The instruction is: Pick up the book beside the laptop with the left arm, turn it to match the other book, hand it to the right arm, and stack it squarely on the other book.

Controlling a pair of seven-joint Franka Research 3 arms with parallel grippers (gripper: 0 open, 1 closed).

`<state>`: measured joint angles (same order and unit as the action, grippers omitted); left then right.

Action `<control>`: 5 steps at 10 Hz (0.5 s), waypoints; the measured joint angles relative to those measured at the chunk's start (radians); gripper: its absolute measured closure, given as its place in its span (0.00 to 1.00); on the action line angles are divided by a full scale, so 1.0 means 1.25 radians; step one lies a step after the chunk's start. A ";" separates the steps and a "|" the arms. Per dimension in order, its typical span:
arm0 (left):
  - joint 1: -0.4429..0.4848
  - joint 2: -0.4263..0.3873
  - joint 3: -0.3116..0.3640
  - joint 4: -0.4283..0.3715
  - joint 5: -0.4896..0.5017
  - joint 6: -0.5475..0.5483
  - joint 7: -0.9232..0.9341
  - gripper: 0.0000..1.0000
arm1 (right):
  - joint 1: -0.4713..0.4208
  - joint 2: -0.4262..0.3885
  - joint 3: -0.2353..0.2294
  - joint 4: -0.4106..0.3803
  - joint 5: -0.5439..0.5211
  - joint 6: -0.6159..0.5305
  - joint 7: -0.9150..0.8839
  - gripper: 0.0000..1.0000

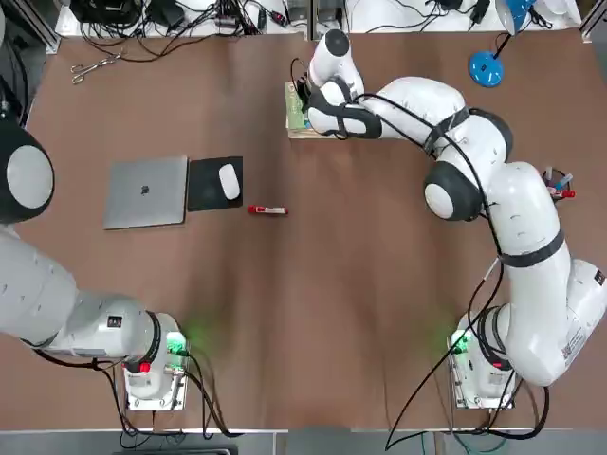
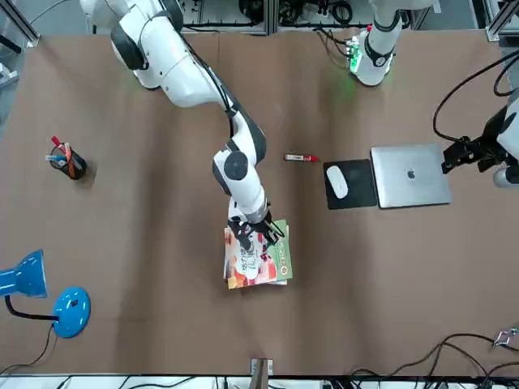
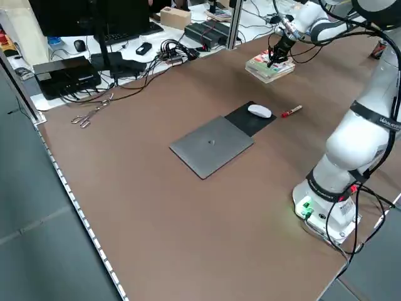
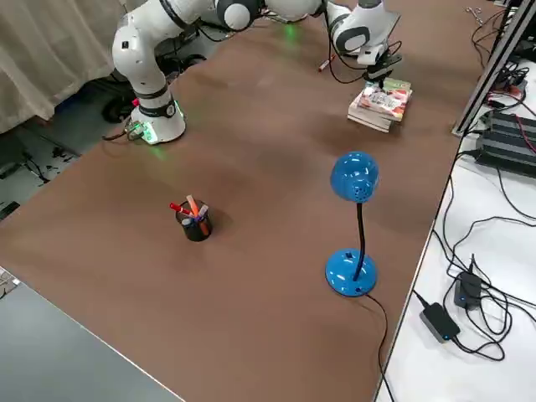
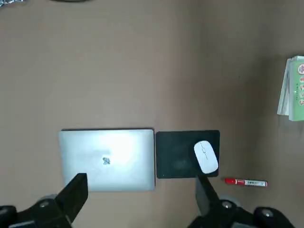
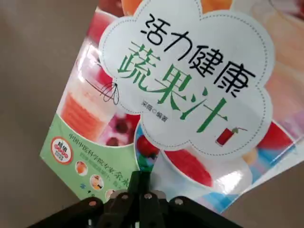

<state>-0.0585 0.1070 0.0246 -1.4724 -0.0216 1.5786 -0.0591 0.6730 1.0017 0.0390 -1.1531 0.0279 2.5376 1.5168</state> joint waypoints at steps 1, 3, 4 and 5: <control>-0.003 0.000 0.000 0.001 0.000 -0.004 0.000 0.00 | -0.002 0.000 0.000 0.000 0.009 0.001 0.002 1.00; -0.005 0.000 0.000 0.003 0.000 -0.006 0.000 0.00 | -0.005 0.001 -0.001 0.000 0.032 0.013 0.002 1.00; -0.005 0.000 0.000 0.004 0.000 -0.006 0.000 0.00 | -0.008 0.003 -0.001 0.000 0.036 0.019 0.002 1.00; -0.005 0.000 -0.001 0.004 0.000 -0.007 0.000 0.00 | -0.011 0.004 -0.001 0.000 0.037 0.022 0.002 1.00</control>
<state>-0.0642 0.1070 0.0238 -1.4680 -0.0216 1.5703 -0.0591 0.6592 1.0064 0.0377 -1.1530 0.0743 2.5652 1.5197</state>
